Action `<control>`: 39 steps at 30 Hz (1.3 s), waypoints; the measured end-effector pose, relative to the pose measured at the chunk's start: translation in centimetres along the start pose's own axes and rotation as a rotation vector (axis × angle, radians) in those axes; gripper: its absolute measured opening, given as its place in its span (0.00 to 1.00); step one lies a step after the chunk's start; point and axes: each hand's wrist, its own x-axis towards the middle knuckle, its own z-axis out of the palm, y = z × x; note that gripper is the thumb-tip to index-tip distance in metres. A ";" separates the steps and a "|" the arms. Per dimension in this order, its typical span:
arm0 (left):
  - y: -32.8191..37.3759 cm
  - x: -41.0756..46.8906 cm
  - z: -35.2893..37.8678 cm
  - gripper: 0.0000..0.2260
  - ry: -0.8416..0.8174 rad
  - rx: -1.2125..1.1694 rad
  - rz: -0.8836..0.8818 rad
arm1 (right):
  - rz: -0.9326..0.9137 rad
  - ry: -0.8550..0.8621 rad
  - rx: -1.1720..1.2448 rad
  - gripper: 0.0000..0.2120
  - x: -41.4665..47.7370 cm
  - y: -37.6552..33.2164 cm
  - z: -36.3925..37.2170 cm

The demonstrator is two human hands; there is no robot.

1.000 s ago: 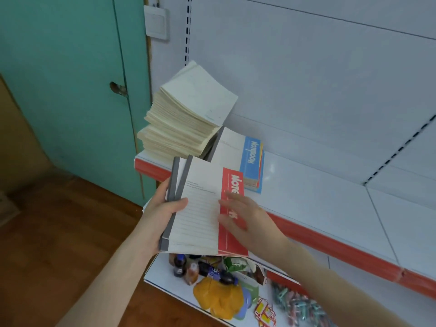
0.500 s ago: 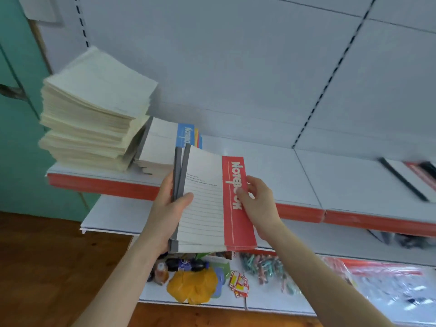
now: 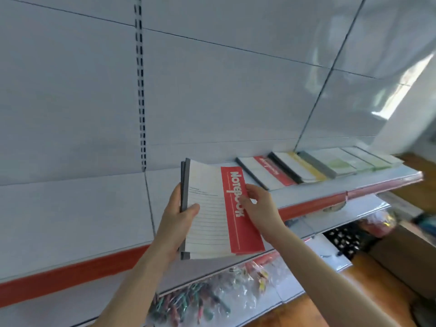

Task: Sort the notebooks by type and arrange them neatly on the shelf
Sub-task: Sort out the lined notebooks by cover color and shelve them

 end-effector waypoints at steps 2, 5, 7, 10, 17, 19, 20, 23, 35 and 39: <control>-0.3 2.5 4.2 0.20 -0.044 0.010 0.001 | 0.028 0.058 -0.011 0.14 2.2 1.6 -3.3; -1.0 6.0 9.3 0.21 -0.122 0.022 -0.003 | 0.062 0.130 -0.005 0.11 5.5 4.0 -7.2; -1.7 8.5 11.9 0.22 -0.152 0.028 -0.022 | 0.095 0.154 0.009 0.10 7.7 5.3 -8.7; -2.9 12.6 15.0 0.22 -0.151 0.052 -0.054 | 0.130 0.183 -0.011 0.14 11.6 7.0 -10.1; -6.2 20.5 20.0 0.18 -0.037 0.169 -0.078 | 0.212 0.204 0.037 0.13 20.6 10.1 -11.3; -7.0 22.2 21.1 0.19 0.026 0.218 -0.083 | 0.214 0.200 0.028 0.14 22.7 10.8 -11.4; -7.4 22.9 21.5 0.19 0.057 0.236 -0.081 | 0.216 0.193 0.026 0.14 23.6 11.1 -11.5; -8.3 24.6 22.6 0.14 0.146 0.287 -0.046 | 0.228 0.161 0.011 0.15 26.2 12.0 -11.7; -12.7 28.2 26.0 0.12 0.345 0.738 -0.025 | 0.000 -0.165 -0.329 0.10 33.6 16.0 -11.6; -12.1 27.9 25.9 0.14 0.303 0.972 -0.044 | -0.083 -0.283 -0.483 0.09 34.3 16.3 -11.9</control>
